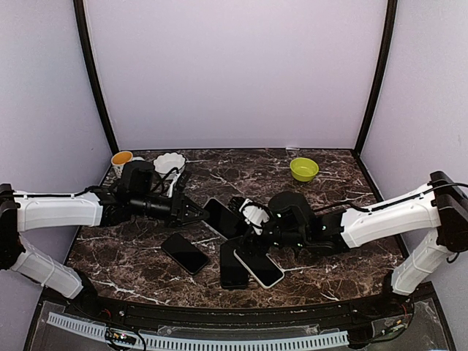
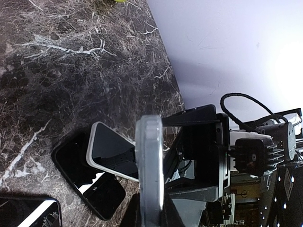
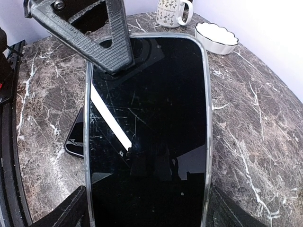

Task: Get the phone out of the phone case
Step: Pass from the right arm to the left, then pass from the left arm to the right

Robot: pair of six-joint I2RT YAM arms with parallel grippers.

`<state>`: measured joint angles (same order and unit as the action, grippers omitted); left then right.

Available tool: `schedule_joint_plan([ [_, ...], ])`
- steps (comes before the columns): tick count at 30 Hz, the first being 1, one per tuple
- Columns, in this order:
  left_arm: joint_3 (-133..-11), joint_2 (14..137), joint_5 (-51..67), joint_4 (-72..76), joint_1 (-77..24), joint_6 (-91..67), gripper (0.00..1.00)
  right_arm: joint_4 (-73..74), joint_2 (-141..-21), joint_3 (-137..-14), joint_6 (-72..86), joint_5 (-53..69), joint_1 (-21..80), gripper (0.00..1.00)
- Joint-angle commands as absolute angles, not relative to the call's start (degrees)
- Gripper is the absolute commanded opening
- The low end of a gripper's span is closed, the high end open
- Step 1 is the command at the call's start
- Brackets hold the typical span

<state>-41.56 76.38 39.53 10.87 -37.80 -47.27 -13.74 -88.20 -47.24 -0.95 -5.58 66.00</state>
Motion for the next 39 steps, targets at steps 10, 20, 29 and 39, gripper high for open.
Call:
schedule_joint_plan([
  [10,-53.7,74.8,13.4,-14.0,-38.4,-34.4,0.0,-4.9,-87.8,-56.9,12.8,-20.9,65.2,0.99],
  [20,-56.9,72.4,16.4,-13.1,-38.3,-33.4,0.0,-5.3,-80.5,-52.4,27.2,-4.4,56.2,0.99],
  [29,-58.7,72.2,29.7,2.2,-37.9,-35.9,0.0,-8.2,-72.5,-46.7,39.4,3.4,49.9,0.99],
  [39,-62.0,75.8,31.9,19.2,-37.9,-47.5,0.0,-6.9,-60.1,-43.5,41.8,1.0,47.7,0.99],
])
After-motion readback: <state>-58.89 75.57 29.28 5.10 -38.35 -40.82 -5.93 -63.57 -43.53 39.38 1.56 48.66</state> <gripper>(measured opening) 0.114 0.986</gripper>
